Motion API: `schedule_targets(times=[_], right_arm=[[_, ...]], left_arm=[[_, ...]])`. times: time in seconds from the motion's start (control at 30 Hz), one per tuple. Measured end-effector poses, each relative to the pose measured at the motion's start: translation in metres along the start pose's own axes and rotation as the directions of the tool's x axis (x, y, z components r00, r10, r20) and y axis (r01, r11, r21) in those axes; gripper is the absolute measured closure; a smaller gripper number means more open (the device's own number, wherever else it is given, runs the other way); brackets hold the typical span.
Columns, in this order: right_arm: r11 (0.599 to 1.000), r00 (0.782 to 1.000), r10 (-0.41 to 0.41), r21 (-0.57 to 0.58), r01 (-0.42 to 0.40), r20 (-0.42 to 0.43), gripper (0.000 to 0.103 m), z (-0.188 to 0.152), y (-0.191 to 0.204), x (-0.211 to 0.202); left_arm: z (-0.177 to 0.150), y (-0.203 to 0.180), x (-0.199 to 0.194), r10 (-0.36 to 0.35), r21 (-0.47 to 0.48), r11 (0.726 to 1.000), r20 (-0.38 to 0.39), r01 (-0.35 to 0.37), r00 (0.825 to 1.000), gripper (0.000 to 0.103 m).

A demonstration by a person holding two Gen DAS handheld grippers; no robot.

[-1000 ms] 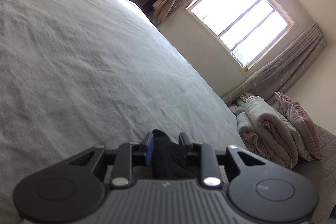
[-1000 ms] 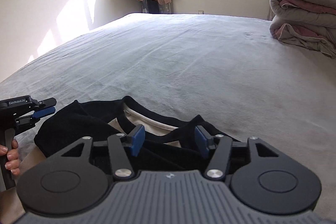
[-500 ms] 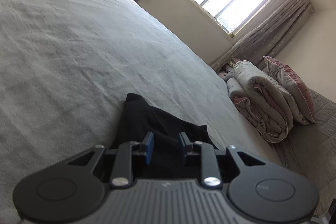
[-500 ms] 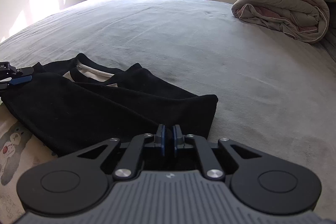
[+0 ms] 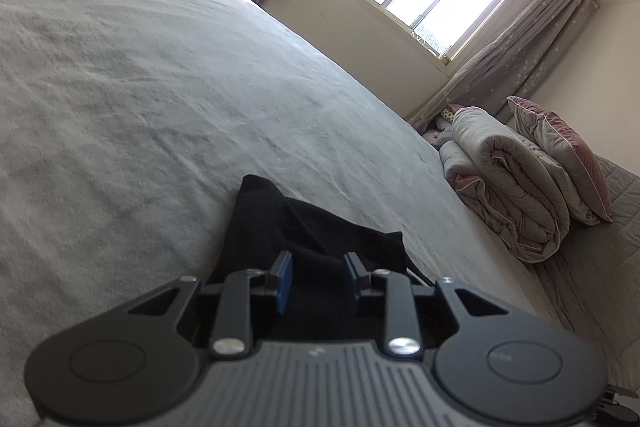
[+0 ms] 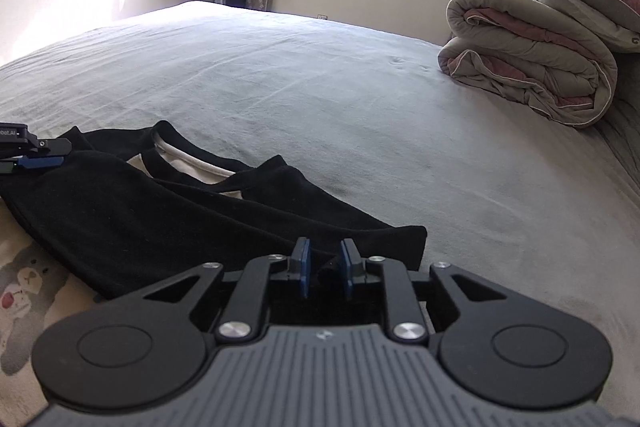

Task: Fold clothes
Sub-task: 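Grasp the folded black fabric with the left gripper while the right gripper opens, then release the black fabric with the left gripper and lift both grippers away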

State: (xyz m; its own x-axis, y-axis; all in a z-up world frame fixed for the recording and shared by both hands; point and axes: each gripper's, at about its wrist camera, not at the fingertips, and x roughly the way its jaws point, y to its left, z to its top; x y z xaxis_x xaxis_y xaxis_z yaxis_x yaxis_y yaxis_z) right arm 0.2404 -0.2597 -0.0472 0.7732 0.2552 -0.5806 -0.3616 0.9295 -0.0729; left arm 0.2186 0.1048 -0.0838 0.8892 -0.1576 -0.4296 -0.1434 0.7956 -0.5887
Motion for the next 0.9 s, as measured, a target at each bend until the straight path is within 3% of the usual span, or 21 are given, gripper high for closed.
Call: schedule_targets(times=[0.07, 0.17, 0.27, 0.37, 0.4, 0.47, 0.67, 0.77, 0.8, 0.9], right_arm=[[0.998, 0.998, 0.068, -0.004, -0.068, -0.014, 0.063, 0.002, 0.022, -0.001], [0.993, 0.993, 0.094, -0.067, -0.099, -0.070, 0.063, -0.006, 0.054, 0.001], [0.993, 0.997, 0.005, -0.116, -0.015, -0.081, 0.067, -0.028, 0.053, -0.006], [0.998, 0.997, 0.017, 0.060, -0.012, -0.076, 0.067, -0.041, 0.013, -0.025], [0.993, 0.996, 0.031, 0.119, -0.022, -0.078, 0.075, -0.042, 0.003, -0.029], [0.979, 0.996, 0.051, 0.199, -0.036, -0.071, 0.078, -0.042, -0.006, -0.039], [0.965, 0.997, 0.029, 0.263, -0.010, -0.070, 0.054, -0.046, -0.002, -0.045], [0.958, 0.997, 0.014, 0.287, 0.008, -0.073, 0.055, -0.049, 0.001, -0.047], [0.955, 0.997, 0.009, 0.295, 0.014, -0.074, 0.059, -0.050, 0.002, -0.047], [0.947, 0.997, -0.006, 0.320, 0.030, -0.078, 0.057, -0.053, 0.005, -0.050]], left_arm=[[-0.002, -0.003, 0.000, 0.010, 0.020, 1.000, 0.009, -0.010, 1.000, 0.074], [-0.008, -0.009, 0.000, 0.029, 0.078, 0.996, 0.031, -0.032, 0.999, 0.072], [-0.009, -0.010, 0.003, 0.033, 0.087, 0.996, 0.036, -0.036, 0.999, 0.071], [-0.006, -0.002, 0.002, -0.012, 0.043, 0.999, 0.029, 0.011, 1.000, 0.068], [-0.004, 0.002, 0.001, -0.033, 0.023, 0.999, 0.025, 0.033, 0.999, 0.067], [-0.001, 0.008, -0.005, -0.083, -0.012, 0.996, 0.021, 0.083, 0.996, 0.065], [0.004, 0.007, -0.056, -0.172, 0.079, 0.983, 0.048, 0.168, 0.984, 0.052], [-0.002, 0.018, -0.056, -0.123, 0.090, 0.988, -0.043, 0.126, 0.992, 0.050], [-0.005, 0.024, -0.055, -0.114, 0.088, 0.989, -0.072, 0.120, 0.991, 0.052], [-0.002, 0.033, -0.069, -0.111, 0.066, 0.991, -0.086, 0.117, 0.990, 0.053]])
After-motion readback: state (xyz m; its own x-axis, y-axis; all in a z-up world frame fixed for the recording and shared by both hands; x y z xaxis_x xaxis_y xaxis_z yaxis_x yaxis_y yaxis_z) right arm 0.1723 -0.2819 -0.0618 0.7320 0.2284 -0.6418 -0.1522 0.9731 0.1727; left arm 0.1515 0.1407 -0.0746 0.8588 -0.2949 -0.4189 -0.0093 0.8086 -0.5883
